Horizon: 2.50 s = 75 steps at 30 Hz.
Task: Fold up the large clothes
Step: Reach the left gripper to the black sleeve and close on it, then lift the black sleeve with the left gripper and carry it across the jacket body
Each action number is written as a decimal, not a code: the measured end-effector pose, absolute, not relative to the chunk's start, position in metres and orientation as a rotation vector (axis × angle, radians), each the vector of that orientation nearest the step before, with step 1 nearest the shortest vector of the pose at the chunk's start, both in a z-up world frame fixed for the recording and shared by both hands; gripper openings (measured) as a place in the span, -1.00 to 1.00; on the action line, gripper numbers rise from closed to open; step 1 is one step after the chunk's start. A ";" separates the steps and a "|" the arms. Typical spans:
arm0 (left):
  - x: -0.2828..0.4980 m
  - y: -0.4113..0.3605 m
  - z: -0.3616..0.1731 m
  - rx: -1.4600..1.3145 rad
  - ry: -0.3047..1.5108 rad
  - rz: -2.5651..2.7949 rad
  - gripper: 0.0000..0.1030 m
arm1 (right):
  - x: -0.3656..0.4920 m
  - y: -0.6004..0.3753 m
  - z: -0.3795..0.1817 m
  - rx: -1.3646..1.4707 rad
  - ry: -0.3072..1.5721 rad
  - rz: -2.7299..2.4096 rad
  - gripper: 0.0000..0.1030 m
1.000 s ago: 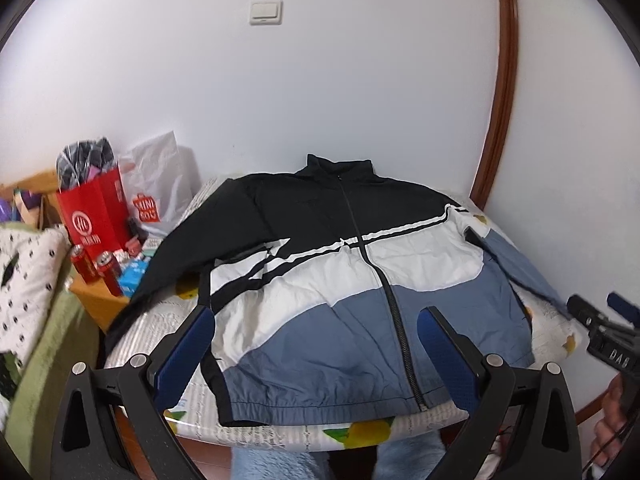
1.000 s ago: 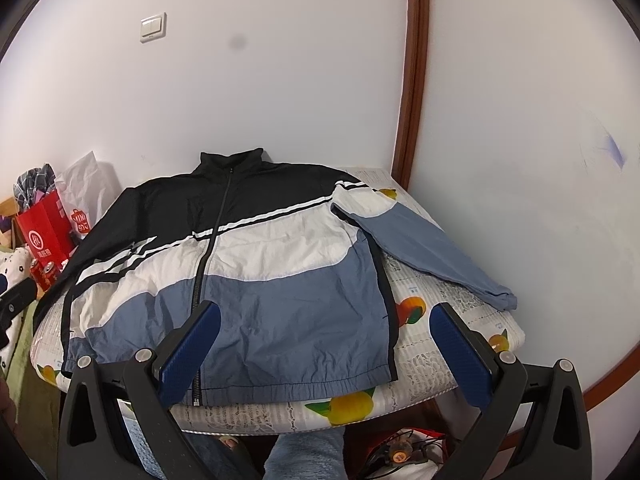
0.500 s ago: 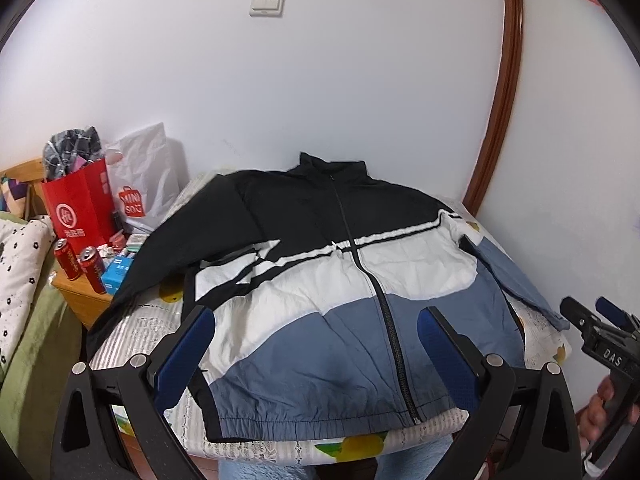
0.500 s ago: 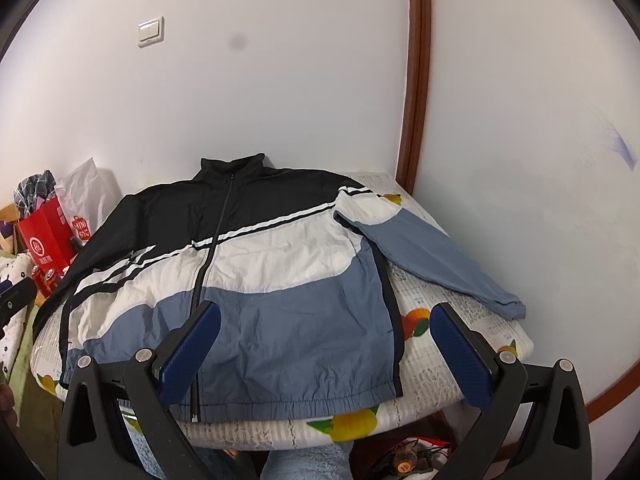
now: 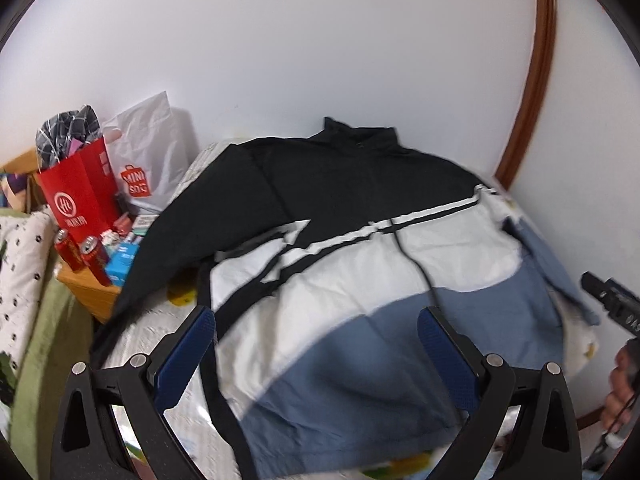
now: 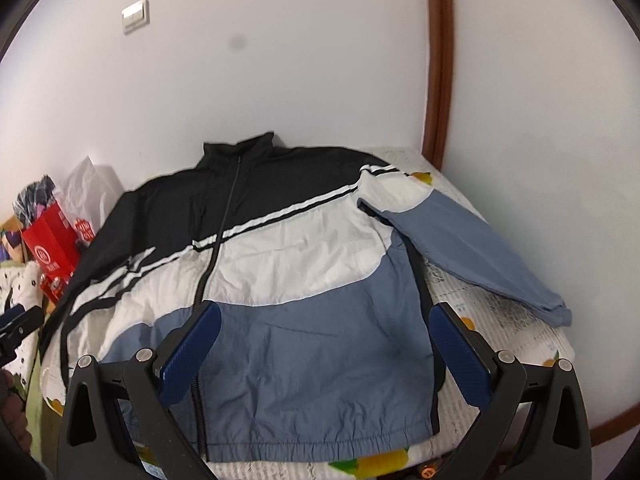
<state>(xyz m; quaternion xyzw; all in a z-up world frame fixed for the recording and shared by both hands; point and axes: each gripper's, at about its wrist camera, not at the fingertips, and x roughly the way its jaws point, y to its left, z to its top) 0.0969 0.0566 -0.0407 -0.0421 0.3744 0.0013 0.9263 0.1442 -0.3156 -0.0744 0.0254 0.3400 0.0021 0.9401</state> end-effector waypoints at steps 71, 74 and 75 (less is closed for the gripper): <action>0.312 -0.003 -0.041 -0.070 0.723 -0.169 -0.85 | 0.277 -0.316 -0.123 -0.096 0.717 0.065 0.86; 0.320 -0.020 -0.060 -0.051 0.781 -0.180 -0.85 | 0.278 -0.324 -0.130 -0.094 0.728 0.057 0.86; 0.322 -0.024 -0.067 -0.049 0.806 -0.185 -0.85 | 0.278 -0.327 -0.132 -0.093 0.733 0.055 0.86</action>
